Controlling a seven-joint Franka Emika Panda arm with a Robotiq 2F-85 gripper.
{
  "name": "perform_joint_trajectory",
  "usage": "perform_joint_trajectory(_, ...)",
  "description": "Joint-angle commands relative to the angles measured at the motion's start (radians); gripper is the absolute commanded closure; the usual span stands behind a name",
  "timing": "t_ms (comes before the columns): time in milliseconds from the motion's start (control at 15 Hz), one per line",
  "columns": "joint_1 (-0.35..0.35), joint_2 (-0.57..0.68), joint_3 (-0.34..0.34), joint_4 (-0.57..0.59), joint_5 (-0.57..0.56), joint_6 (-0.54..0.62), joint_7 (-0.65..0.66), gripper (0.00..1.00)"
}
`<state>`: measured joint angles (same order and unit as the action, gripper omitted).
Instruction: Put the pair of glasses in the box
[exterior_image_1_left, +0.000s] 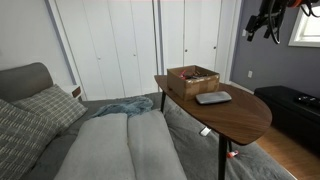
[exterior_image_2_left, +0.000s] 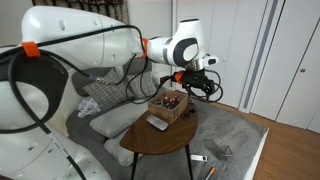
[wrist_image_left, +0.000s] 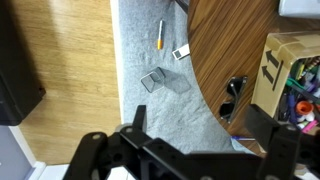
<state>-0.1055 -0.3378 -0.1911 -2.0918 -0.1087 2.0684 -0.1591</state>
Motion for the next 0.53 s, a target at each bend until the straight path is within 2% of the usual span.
perform_joint_trajectory(0, -0.009, 0.002, 0.012, 0.001, 0.004, -0.003, -0.003, 0.0)
perform_joint_trajectory(200, -0.007, -0.011, 0.021, -0.001, 0.003, -0.003, -0.001, 0.0)
perform_joint_trajectory(467, 0.044, 0.094, -0.07, 0.036, 0.248, 0.072, -0.2, 0.0)
